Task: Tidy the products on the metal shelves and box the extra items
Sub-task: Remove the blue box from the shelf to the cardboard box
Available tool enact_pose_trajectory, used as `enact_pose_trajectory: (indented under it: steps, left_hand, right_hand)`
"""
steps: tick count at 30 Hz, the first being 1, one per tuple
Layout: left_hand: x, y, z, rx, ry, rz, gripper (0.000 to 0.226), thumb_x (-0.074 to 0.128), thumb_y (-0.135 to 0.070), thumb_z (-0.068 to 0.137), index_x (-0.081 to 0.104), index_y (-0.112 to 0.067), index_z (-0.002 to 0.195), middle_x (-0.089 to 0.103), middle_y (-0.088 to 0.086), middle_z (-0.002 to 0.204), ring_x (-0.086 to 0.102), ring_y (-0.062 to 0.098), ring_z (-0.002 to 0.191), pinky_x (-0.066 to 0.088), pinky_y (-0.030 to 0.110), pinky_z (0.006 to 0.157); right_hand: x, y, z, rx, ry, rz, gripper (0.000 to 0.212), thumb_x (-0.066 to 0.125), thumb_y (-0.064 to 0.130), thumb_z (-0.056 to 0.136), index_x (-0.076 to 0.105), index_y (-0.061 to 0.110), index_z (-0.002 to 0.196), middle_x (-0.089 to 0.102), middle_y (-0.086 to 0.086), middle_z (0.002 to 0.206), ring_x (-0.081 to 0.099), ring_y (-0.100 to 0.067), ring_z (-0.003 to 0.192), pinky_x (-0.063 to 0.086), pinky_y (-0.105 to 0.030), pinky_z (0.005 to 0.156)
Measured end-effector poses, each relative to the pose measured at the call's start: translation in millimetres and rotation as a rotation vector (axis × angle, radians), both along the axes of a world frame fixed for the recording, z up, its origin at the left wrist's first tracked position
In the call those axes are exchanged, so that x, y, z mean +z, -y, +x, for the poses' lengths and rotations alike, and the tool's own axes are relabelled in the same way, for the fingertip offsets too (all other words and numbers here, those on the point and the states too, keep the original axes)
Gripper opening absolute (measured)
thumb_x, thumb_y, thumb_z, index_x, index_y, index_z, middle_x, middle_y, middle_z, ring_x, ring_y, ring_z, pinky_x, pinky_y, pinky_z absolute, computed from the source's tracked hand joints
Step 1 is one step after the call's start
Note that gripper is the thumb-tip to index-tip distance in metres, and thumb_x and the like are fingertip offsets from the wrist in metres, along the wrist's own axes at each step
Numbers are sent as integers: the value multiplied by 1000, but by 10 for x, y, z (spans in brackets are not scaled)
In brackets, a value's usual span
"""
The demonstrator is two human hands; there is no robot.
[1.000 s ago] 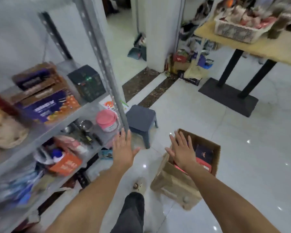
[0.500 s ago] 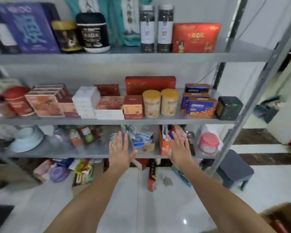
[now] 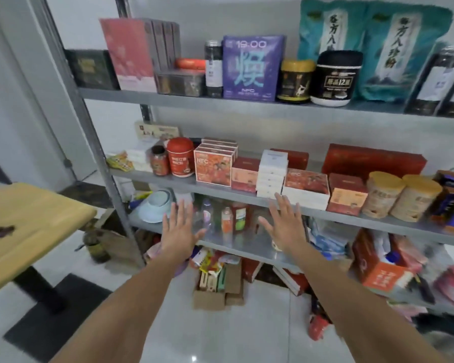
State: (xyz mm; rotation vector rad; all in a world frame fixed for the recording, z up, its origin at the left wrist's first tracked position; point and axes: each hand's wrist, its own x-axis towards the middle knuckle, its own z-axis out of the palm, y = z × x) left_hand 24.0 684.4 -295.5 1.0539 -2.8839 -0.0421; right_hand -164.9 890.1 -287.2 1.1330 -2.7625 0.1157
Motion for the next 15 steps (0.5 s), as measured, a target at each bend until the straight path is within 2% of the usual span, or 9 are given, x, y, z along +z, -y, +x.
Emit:
enact_pose_trajectory:
  steps: [6, 10, 15]
  left_hand:
    - [76, 523, -86, -5, -33, 4, 85, 24, -65, 96, -18, -19, 154, -25, 7, 160, -21, 28, 148, -8, 44, 119]
    - [22, 723, -337, -23, -14, -8, 88, 25, -67, 95, -20, -18, 153, -25, 8, 160, -22, 28, 147, -10, 44, 119]
    - [142, 1004, -746, -30, 39, -47, 93, 29, -68, 94, -26, -18, 150, -30, 7, 158, -27, 29, 146, -11, 46, 119]
  right_hand:
    - [197, 654, -21, 35, -63, -43, 78, 6, 66, 88, 4, 27, 156, -3, -2, 164, -5, -23, 151, -10, -49, 118]
    - [227, 954, -270, 56, -9, -57, 69, 23, 60, 97, 6, 28, 156, -6, 0, 164, -11, -21, 150, -12, -48, 119]
    - [193, 1277, -618, 92, 34, -7, 69, 18, 60, 99, -1, 27, 156, -12, -2, 163, -15, -20, 149, -15, -46, 119]
